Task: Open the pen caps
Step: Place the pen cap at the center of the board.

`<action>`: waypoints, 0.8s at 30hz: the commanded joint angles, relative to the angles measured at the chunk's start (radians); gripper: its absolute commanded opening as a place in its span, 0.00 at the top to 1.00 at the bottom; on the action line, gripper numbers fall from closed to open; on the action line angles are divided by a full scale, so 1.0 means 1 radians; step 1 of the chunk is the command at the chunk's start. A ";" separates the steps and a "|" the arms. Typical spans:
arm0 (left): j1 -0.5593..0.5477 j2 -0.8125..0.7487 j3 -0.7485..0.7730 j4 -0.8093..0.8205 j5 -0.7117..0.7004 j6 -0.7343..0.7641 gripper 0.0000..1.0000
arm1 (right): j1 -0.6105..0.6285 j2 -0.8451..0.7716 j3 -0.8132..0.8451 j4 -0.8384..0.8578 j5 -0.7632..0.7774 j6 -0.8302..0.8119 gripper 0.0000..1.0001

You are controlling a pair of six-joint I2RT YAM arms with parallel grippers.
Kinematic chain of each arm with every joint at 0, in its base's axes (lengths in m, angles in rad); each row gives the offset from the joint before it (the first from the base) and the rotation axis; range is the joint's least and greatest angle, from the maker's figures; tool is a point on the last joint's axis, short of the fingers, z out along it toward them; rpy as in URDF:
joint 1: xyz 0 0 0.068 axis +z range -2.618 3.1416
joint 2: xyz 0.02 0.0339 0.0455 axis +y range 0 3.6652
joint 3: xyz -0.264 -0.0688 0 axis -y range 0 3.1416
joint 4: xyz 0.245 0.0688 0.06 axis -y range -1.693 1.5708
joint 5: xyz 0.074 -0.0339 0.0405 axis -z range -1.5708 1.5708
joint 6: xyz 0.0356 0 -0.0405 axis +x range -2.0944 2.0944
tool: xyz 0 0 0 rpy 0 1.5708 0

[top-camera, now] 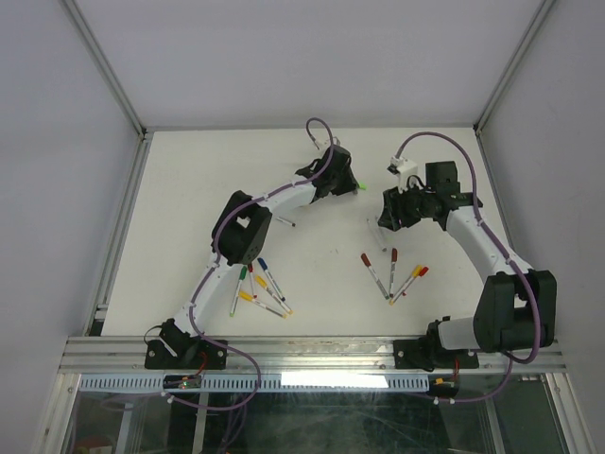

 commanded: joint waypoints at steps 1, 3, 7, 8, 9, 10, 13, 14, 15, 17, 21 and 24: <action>0.008 0.009 0.056 0.000 0.031 -0.004 0.76 | -0.012 -0.048 0.010 0.027 -0.029 -0.004 0.48; 0.009 0.011 0.059 0.001 0.033 -0.008 0.73 | -0.015 -0.048 0.009 0.028 -0.033 -0.004 0.48; 0.013 0.012 0.063 0.001 0.039 -0.010 0.71 | -0.018 -0.048 0.010 0.028 -0.036 -0.004 0.48; 0.013 0.010 0.065 0.001 0.038 -0.010 0.70 | -0.017 -0.048 0.009 0.028 -0.036 -0.003 0.48; 0.015 0.008 0.066 0.001 0.039 -0.011 0.70 | -0.018 -0.047 0.010 0.028 -0.036 -0.003 0.48; 0.016 0.006 0.067 0.002 0.040 -0.009 0.69 | -0.018 -0.047 0.010 0.028 -0.037 -0.003 0.48; 0.018 -0.002 0.069 0.001 0.039 -0.005 0.68 | -0.019 -0.046 0.008 0.028 -0.038 -0.004 0.48; 0.020 -0.007 0.066 0.001 0.036 -0.003 0.68 | -0.019 -0.046 0.007 0.029 -0.038 -0.004 0.47; 0.020 -0.013 0.064 0.001 0.032 0.000 0.68 | -0.019 -0.046 0.008 0.028 -0.039 -0.003 0.48; 0.020 -0.027 0.054 0.003 0.020 0.006 0.67 | -0.019 -0.046 0.008 0.028 -0.040 -0.003 0.48; 0.021 -0.053 0.042 0.002 0.014 0.023 0.65 | -0.021 -0.046 0.008 0.028 -0.041 -0.002 0.48; 0.021 -0.077 0.038 0.003 0.020 0.043 0.63 | -0.021 -0.047 0.008 0.028 -0.043 -0.003 0.48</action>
